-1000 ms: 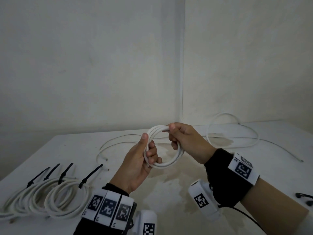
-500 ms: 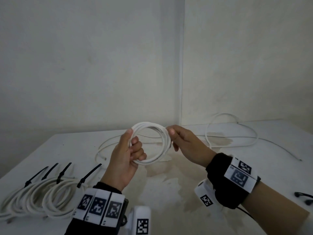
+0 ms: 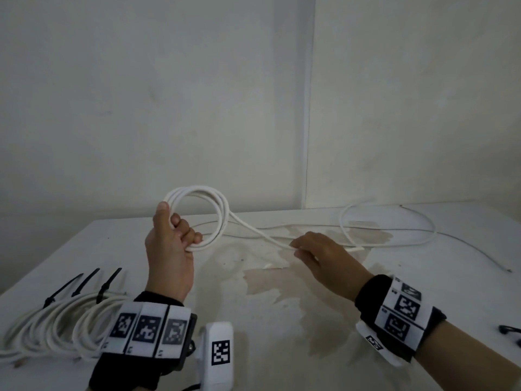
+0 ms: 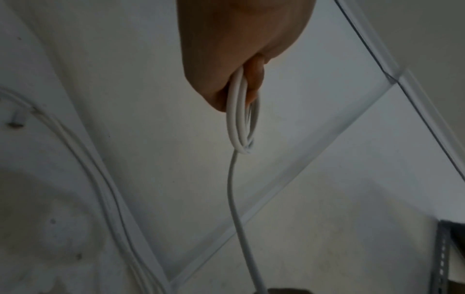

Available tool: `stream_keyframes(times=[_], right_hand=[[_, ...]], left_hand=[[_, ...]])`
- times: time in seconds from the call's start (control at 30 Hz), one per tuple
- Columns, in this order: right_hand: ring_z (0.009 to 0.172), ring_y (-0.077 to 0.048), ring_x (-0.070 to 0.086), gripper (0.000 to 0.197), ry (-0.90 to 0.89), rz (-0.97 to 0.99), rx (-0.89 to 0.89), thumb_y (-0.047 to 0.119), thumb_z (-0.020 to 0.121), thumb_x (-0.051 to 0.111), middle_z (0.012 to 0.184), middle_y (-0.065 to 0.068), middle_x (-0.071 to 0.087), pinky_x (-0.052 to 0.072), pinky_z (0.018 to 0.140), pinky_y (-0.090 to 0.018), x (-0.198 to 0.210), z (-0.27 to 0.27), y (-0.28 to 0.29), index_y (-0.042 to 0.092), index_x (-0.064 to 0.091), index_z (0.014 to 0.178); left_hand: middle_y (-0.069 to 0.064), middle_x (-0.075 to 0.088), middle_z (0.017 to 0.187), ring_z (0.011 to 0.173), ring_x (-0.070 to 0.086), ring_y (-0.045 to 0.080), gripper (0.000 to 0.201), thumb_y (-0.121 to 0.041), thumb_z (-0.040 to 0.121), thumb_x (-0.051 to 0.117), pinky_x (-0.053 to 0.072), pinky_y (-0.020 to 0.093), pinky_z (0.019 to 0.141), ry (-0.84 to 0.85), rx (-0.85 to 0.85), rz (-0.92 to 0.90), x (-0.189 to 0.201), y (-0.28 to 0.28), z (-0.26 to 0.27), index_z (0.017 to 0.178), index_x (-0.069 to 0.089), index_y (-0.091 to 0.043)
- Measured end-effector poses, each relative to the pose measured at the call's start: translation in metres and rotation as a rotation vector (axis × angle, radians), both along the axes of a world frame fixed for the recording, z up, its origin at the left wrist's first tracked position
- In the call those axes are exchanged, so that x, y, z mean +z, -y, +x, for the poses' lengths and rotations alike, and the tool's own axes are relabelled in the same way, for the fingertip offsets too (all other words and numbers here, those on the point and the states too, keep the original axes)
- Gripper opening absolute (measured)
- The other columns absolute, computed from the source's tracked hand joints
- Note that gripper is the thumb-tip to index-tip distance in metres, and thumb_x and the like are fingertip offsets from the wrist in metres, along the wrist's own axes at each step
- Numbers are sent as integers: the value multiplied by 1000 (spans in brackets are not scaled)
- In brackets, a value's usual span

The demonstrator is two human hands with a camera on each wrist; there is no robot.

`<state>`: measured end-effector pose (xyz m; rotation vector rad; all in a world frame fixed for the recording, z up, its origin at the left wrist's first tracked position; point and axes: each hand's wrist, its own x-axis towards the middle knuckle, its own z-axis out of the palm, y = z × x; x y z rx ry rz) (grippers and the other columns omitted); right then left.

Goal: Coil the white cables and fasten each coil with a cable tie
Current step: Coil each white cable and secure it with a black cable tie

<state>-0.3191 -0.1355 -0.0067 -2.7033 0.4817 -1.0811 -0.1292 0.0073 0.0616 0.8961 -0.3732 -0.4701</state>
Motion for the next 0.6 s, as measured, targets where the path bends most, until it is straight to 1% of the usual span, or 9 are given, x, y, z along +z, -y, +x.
stream_keyframes(times=[0.07, 0.13, 0.2, 0.27, 0.33, 0.4, 0.47, 0.57, 0.6], right_hand=[[72, -11, 44, 25, -6, -111, 30, 19, 85, 45, 74, -10, 62, 35, 68, -23, 1, 6, -9, 3, 64, 87], [70, -13, 42, 24, 3, -208, 78, 18, 85, 45, 72, -9, 61, 36, 66, -24, 4, 11, -19, 3, 64, 84], [65, -16, 45, 31, 12, -295, 119, 22, 93, 41, 71, -7, 59, 35, 62, -26, 8, 14, -28, 4, 64, 83], [61, -18, 46, 38, 16, -370, 155, 23, 98, 33, 71, -6, 57, 33, 58, -26, 13, 18, -38, 6, 63, 82], [62, -18, 43, 28, 24, -424, 196, 18, 94, 41, 71, -6, 57, 30, 58, -26, 18, 25, -47, 6, 63, 82], [65, -16, 36, 19, 36, -438, 234, 13, 88, 47, 71, -7, 56, 29, 59, -26, 23, 33, -53, 5, 63, 80], [66, -15, 33, 14, 59, -424, 268, 10, 85, 50, 70, -9, 57, 29, 60, -27, 27, 38, -53, 4, 61, 80], [66, -15, 36, 2, 109, -365, 299, 10, 84, 55, 71, -9, 57, 31, 61, -26, 33, 38, -49, 8, 54, 84], [67, -15, 37, 6, 129, -321, 311, 8, 82, 59, 70, -10, 58, 32, 62, -26, 35, 38, -48, 8, 53, 84]], left_hand=[[-10, 28, 44, 40, 26, 7, 35, -33, 95, 44, 32, 22, 50, 54, 54, 54, -2, 3, -2, 64, 36, -20], [-7, 30, 49, 43, 27, 7, 36, -31, 96, 43, 31, 23, 52, 116, 100, 122, -3, 7, -6, 63, 35, -19], [-3, 30, 56, 42, 30, 5, 37, -29, 97, 41, 30, 21, 49, 191, 127, 192, -6, 11, -12, 63, 34, -18], [-2, 32, 58, 39, 32, 1, 37, -29, 97, 41, 30, 21, 49, 278, 124, 249, -12, 15, -21, 63, 35, -17], [-2, 36, 58, 44, 35, 5, 36, -31, 97, 41, 31, 24, 51, 360, 90, 319, -20, 19, -32, 64, 37, -17], [-1, 40, 60, 51, 38, 11, 34, -32, 97, 40, 33, 26, 52, 408, 29, 387, -26, 22, -44, 66, 40, -18], [-1, 43, 61, 55, 40, 13, 34, -33, 97, 40, 35, 27, 54, 446, -41, 428, -29, 22, -53, 67, 42, -17], [1, 50, 65, 61, 48, 14, 34, -36, 96, 40, 40, 28, 60, 527, -105, 498, -31, 19, -54, 70, 48, -16], [0, 53, 66, 62, 50, 13, 33, -37, 96, 39, 42, 26, 59, 541, -133, 517, -32, 18, -53, 72, 51, -18]])
